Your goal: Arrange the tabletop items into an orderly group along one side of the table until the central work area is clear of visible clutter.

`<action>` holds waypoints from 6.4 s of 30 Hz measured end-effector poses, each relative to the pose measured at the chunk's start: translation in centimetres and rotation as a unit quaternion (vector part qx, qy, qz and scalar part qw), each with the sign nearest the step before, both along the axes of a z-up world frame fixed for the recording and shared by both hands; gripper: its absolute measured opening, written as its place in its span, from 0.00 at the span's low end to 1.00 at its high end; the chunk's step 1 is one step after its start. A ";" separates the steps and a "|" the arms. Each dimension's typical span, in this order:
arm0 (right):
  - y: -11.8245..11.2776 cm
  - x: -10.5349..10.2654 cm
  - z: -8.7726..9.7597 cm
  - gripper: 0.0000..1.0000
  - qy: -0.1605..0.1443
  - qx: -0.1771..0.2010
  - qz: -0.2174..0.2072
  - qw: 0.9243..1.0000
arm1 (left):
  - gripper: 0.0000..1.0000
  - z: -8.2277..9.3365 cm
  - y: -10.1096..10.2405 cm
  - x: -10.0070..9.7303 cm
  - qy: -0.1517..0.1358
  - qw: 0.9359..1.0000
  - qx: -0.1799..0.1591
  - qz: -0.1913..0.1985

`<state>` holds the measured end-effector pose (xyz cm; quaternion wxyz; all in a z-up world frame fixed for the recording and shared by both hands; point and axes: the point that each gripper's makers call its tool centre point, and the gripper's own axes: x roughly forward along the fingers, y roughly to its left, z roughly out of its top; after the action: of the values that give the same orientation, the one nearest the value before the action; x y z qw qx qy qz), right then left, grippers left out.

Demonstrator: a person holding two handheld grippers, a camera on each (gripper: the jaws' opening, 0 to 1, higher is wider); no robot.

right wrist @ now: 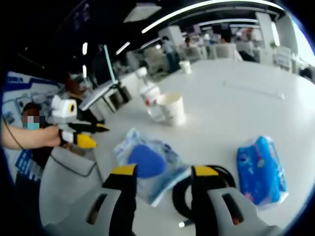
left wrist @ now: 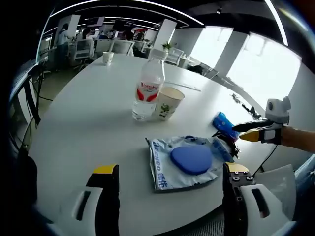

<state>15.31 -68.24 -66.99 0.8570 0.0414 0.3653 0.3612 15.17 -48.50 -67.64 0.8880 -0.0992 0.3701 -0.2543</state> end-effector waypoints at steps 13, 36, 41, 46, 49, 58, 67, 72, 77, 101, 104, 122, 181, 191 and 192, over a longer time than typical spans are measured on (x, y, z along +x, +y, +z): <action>0.0 -1.9 -2.0 0.38 0.042 -0.002 -0.021 0.999 | 0.82 -1.2 -0.3 0.1 0.027 1.000 0.008 -0.006; 0.8 -3.4 -4.5 0.31 0.081 -0.011 -0.030 0.996 | 0.75 -3.6 -1.3 0.1 0.073 0.997 -0.007 -0.010; 1.0 -3.2 -4.6 0.31 0.085 -0.007 -0.035 0.996 | 0.74 -4.1 -1.4 0.4 0.084 0.996 -0.020 0.005; 1.0 -3.0 -4.6 0.30 0.086 -0.007 -0.037 0.996 | 0.72 -4.4 -1.7 0.3 0.093 0.995 -0.022 0.007; 1.0 -3.0 -4.6 0.30 0.087 -0.006 -0.036 0.996 | 0.70 -4.3 -1.9 0.6 0.090 0.996 -0.025 0.009; 1.2 -3.1 -5.1 0.22 0.094 -0.008 -0.033 0.995 | 0.51 -4.8 -2.0 0.9 0.091 0.995 -0.022 0.014; 1.2 -2.8 -5.3 0.05 0.101 -0.008 -0.042 0.994 | 0.26 -5.7 -1.5 0.9 0.096 0.995 0.009 0.018; 1.1 -2.5 -5.4 0.02 0.103 -0.006 -0.051 0.993 | 0.16 -6.0 -0.9 0.9 0.101 0.994 0.019 0.027; 1.3 -2.4 -5.2 0.00 0.092 0.007 -0.053 0.994 | 0.11 -6.2 -0.4 0.8 0.106 0.994 0.022 0.035; 0.8 -2.5 -3.8 0.00 0.081 0.024 -0.038 0.996 | 0.01 -4.0 -0.7 0.7 0.065 0.996 0.050 0.030; 0.6 -2.2 -3.5 0.00 0.076 0.028 -0.040 0.996 | 0.01 -3.3 -0.8 0.7 0.053 0.997 0.051 0.028; -2.0 -1.6 -1.5 0.00 0.048 0.045 -0.081 0.995 | 0.00 -0.5 -3.8 2.0 0.001 0.998 0.067 -0.004; -11.8 4.7 2.3 0.00 -0.019 0.013 -0.185 0.983 | 0.00 1.2 -14.5 10.4 -0.035 0.990 0.113 -0.070; -12.1 6.7 1.9 0.00 -0.021 0.004 -0.181 0.983 | 0.01 0.0 -15.0 11.8 -0.028 0.984 0.158 -0.074; -12.1 6.8 1.7 0.00 -0.020 0.003 -0.180 0.983 | 0.01 -0.1 -15.0 12.0 -0.027 0.984 0.160 -0.074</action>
<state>22.15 -80.37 -65.25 0.9150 0.1015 0.3337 0.2027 27.12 -63.53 -67.75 0.8806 0.0784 0.3885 -0.2597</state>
